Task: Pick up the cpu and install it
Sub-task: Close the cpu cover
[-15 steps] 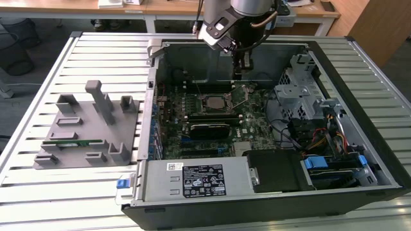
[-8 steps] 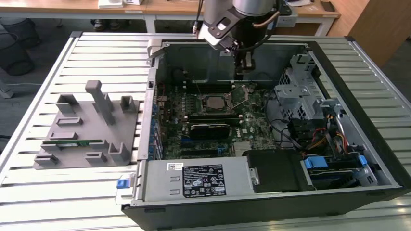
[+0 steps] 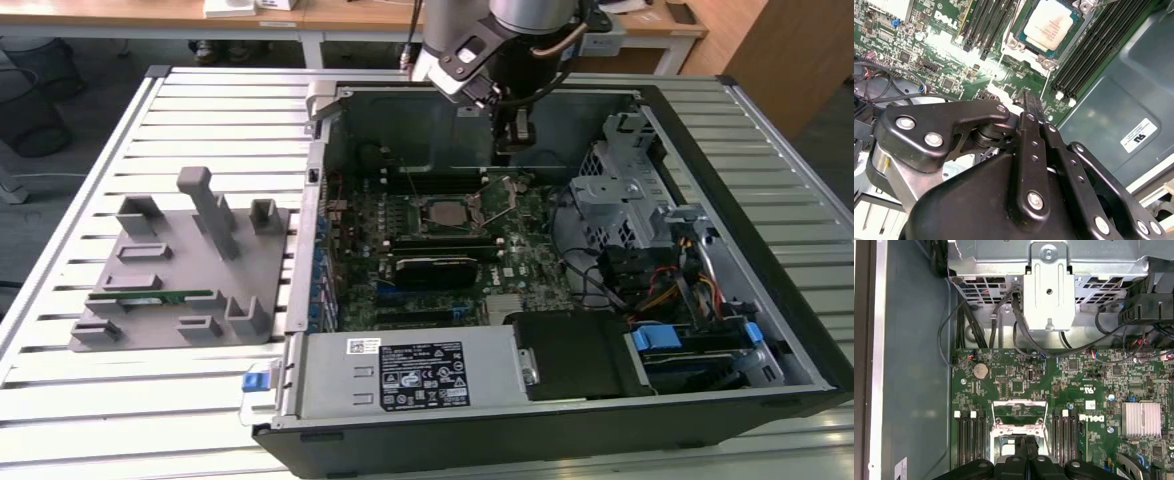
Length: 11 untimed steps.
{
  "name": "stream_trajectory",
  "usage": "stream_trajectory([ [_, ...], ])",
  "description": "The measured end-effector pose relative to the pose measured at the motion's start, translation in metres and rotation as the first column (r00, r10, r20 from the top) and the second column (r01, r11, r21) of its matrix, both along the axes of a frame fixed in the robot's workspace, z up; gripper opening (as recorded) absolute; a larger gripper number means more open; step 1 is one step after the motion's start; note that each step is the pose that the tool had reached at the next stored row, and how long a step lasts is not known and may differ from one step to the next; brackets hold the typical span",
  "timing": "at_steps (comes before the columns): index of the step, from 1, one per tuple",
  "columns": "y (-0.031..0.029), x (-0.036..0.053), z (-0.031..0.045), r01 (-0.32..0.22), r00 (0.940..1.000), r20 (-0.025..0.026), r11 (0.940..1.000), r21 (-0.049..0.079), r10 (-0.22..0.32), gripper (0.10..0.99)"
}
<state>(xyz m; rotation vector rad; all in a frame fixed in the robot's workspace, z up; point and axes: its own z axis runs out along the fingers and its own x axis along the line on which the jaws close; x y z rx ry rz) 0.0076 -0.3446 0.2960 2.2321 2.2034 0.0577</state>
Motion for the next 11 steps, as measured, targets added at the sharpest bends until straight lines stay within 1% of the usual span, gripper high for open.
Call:
stream_trajectory([
  [7,0.0000,0.0064,-0.0008,0.000,1.0000,0.0000,1.0000,0.000,0.000,0.106],
  [11,0.0003,0.0122,-0.0014,0.000,1.0000,0.0001,1.0000,0.000,0.000,0.106],
])
